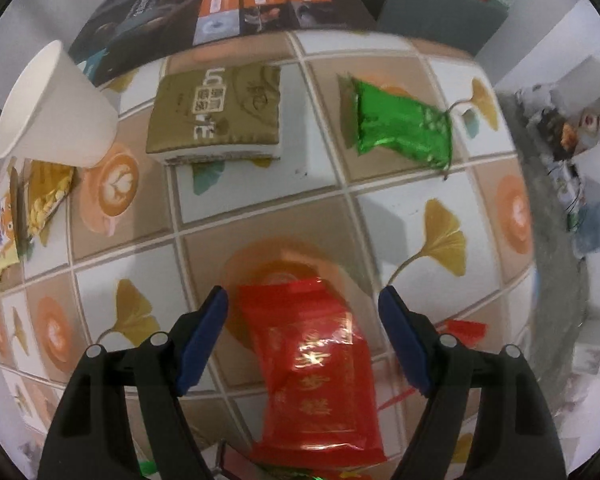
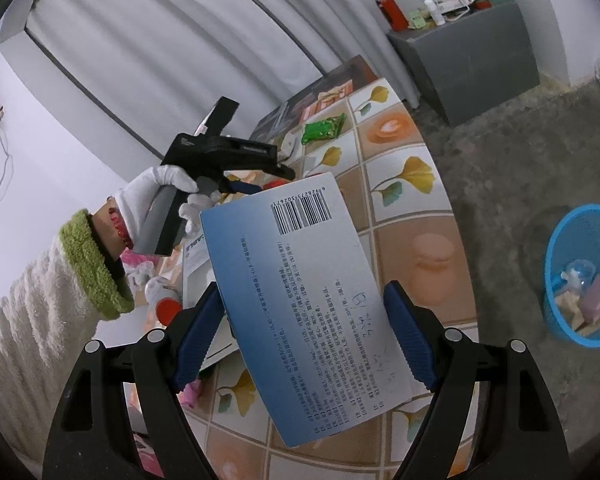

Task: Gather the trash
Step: 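Grasp the red snack packet on the table with the left tool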

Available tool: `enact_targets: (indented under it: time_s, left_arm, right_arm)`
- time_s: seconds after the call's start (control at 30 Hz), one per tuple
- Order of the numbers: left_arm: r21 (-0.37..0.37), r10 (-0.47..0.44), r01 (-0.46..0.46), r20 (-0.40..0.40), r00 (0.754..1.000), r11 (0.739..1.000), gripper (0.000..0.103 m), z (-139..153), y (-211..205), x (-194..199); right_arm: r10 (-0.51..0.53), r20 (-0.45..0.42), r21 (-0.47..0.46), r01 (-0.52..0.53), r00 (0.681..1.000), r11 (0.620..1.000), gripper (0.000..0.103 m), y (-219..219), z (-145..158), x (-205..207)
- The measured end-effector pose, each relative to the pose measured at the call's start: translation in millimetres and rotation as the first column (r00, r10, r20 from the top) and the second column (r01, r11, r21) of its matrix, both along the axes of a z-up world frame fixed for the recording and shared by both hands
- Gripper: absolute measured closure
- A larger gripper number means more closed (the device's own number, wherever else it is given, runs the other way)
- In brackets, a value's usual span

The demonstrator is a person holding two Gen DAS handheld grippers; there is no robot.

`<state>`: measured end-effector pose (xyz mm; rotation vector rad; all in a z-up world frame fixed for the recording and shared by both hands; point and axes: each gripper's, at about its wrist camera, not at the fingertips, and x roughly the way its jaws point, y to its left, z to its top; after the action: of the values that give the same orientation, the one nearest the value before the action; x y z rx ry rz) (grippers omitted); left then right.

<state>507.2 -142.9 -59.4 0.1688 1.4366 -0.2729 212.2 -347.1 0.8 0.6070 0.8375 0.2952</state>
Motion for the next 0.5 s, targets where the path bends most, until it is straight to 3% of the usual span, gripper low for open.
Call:
enact_targets:
  time_s: [0.23, 0.3, 0.37, 0.5]
  left_arm:
    - [0.053, -0.054, 0.054, 0.01, 0.998, 0.997, 0.031, -3, -8, -2]
    - [0.048, -0.063, 0.061, 0.025, 0.998, 0.997, 0.042, -2, -8, -3]
    - [0.041, -0.062, 0.06, 0.033, 0.998, 0.997, 0.058, -1, -10, -4]
    - [0.003, -0.047, 0.047, 0.059, 0.997, 0.999, 0.067, 10, -9, -5]
  right_arm:
    - [-0.008, -0.001, 0.011, 0.008, 1.0, 1.0, 0.027, -1, -1, -2]
    - [-0.008, 0.002, 0.011, 0.008, 1.0, 1.0, 0.027, -1, 0, -4]
    - [-0.011, 0.005, 0.008, 0.011, 1.0, 1.0, 0.027, -1, 1, -5]
    - [-0.021, 0.005, 0.004, 0.021, 1.0, 1.0, 0.027, -2, 1, -5]
